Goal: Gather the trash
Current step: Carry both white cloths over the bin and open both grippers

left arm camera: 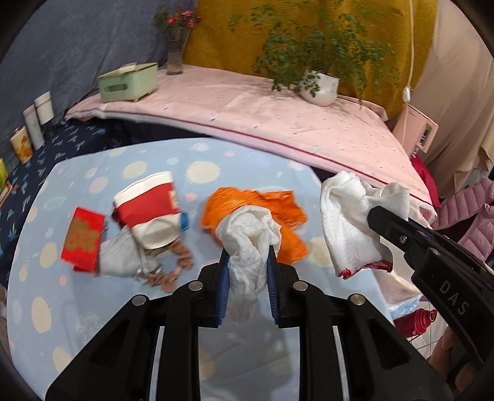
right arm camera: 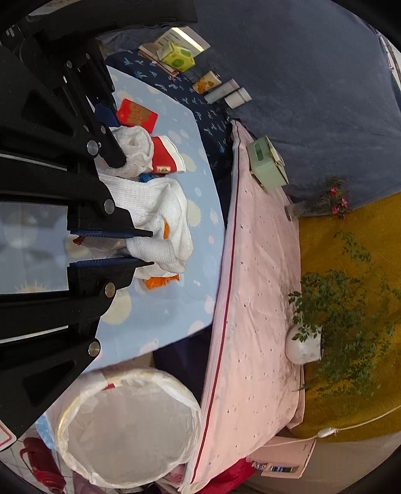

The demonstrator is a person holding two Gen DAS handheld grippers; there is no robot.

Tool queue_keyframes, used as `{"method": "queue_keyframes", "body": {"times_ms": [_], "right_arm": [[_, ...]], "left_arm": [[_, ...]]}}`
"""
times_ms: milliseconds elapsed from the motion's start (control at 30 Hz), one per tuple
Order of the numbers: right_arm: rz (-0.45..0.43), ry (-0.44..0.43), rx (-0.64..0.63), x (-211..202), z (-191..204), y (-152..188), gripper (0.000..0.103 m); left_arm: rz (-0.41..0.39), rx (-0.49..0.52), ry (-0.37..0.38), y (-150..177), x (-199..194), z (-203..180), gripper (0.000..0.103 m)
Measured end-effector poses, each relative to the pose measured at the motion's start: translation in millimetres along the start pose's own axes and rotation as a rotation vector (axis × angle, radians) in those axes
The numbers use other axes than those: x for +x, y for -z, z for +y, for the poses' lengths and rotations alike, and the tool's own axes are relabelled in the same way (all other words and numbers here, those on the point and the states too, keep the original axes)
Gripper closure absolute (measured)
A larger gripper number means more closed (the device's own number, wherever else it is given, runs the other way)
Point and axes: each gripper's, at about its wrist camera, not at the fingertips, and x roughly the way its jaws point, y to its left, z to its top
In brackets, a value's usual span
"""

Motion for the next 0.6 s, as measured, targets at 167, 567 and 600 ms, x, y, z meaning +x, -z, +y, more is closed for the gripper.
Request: {"method": "queue_keyframes", "body": {"times_ms": [167,567,600], "right_arm": [[-0.032,0.051,0.055,-17,-46,-4,0.092],[-0.056,0.176,0.186,-44,-146,6,0.092],[-0.056,0.186,0.198,-45,-153,7,0.092]], "left_arm": [[-0.014,0.066,0.047,-12,3,-46,0.082],[-0.01,0.195,0.189,-22,22,-149,0.082],[-0.008,0.203,0.202,-22,25,-157,0.082]]}}
